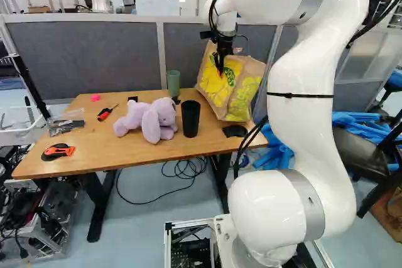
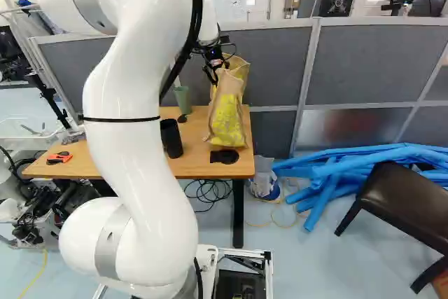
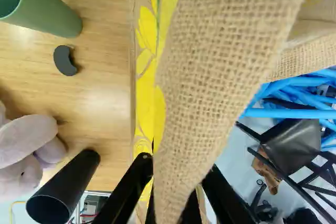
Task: Pick up the bag on the ground and place it on the table
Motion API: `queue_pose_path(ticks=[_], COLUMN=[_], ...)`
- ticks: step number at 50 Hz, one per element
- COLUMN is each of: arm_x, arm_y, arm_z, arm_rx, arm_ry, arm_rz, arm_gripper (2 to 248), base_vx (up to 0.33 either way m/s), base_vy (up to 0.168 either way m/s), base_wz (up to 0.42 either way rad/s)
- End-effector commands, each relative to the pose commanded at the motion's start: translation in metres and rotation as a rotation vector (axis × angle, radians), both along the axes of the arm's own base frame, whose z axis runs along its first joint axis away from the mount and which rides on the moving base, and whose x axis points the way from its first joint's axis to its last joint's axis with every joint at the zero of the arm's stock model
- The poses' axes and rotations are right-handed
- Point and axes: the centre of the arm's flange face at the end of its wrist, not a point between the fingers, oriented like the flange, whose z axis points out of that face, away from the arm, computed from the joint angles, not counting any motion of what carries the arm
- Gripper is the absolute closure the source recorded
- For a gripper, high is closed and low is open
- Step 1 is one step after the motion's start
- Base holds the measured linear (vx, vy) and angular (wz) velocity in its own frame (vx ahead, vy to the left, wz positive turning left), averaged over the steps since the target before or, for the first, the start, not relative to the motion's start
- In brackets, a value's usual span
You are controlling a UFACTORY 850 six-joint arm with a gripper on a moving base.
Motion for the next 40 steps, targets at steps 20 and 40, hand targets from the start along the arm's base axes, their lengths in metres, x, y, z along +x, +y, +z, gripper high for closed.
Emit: queue_pose_path(ticks=[20, 40], arm_x=[0.022, 0.023], arm_y=[0.013, 0.014], arm_z=[-0.018, -0.018], arm_rx=[0.0, 0.0], arm_ry=[0.012, 0.011], arm_rz=[0.021, 0.022], arm_gripper=[227, 201], base_vx=[0.0, 0.0], base_vy=[0.0, 0.0], base_wz=[0.0, 0.0])
